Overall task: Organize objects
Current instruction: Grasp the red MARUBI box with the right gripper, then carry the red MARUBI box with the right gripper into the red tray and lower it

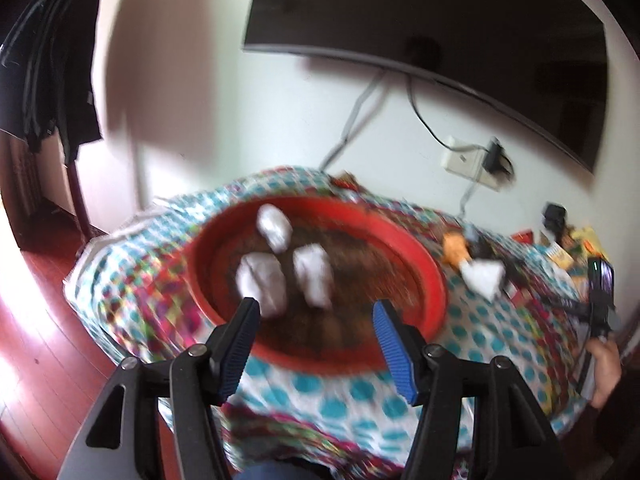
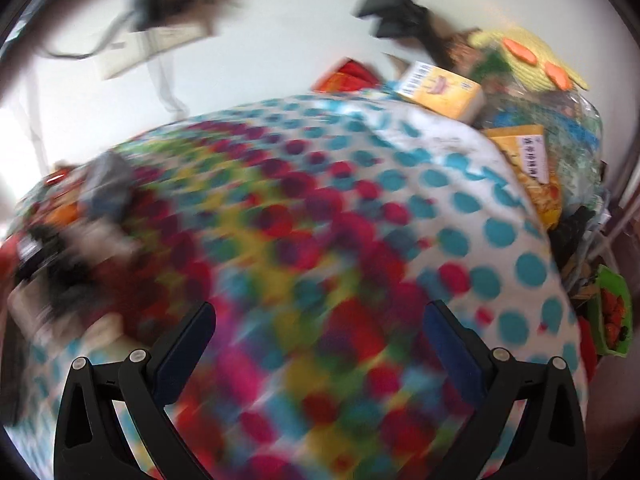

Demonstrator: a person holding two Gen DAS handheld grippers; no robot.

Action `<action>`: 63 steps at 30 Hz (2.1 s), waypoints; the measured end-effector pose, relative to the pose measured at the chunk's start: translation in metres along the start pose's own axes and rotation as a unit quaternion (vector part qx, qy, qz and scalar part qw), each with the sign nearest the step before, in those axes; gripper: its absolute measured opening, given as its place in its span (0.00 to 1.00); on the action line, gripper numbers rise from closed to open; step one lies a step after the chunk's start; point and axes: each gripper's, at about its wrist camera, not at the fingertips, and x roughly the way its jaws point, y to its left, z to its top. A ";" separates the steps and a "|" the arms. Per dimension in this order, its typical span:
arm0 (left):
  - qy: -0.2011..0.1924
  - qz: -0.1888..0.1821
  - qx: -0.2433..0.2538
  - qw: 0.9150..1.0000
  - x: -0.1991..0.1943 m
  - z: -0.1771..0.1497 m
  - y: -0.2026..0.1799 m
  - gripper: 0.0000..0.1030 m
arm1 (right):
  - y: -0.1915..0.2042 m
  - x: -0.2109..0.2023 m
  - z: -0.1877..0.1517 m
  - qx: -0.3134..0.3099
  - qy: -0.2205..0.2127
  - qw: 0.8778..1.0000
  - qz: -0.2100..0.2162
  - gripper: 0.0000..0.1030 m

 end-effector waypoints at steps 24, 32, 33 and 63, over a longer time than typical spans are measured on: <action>0.022 -0.046 0.007 0.999 0.007 -0.034 -0.014 0.59 | 0.099 0.001 0.000 -0.095 0.001 0.995 -0.009 0.26; 0.016 -0.031 0.024 0.999 0.004 -0.037 -0.023 0.59 | 0.017 -0.019 -0.001 -0.058 -0.009 0.996 -0.064 0.26; 0.013 -0.029 0.025 0.999 0.003 -0.037 -0.023 0.59 | 0.010 -0.022 0.000 -0.053 -0.012 0.996 -0.065 0.26; 0.003 0.007 -0.005 1.000 -0.007 -0.037 0.002 0.59 | 0.194 -0.066 0.044 -0.151 -0.073 0.985 0.028 0.26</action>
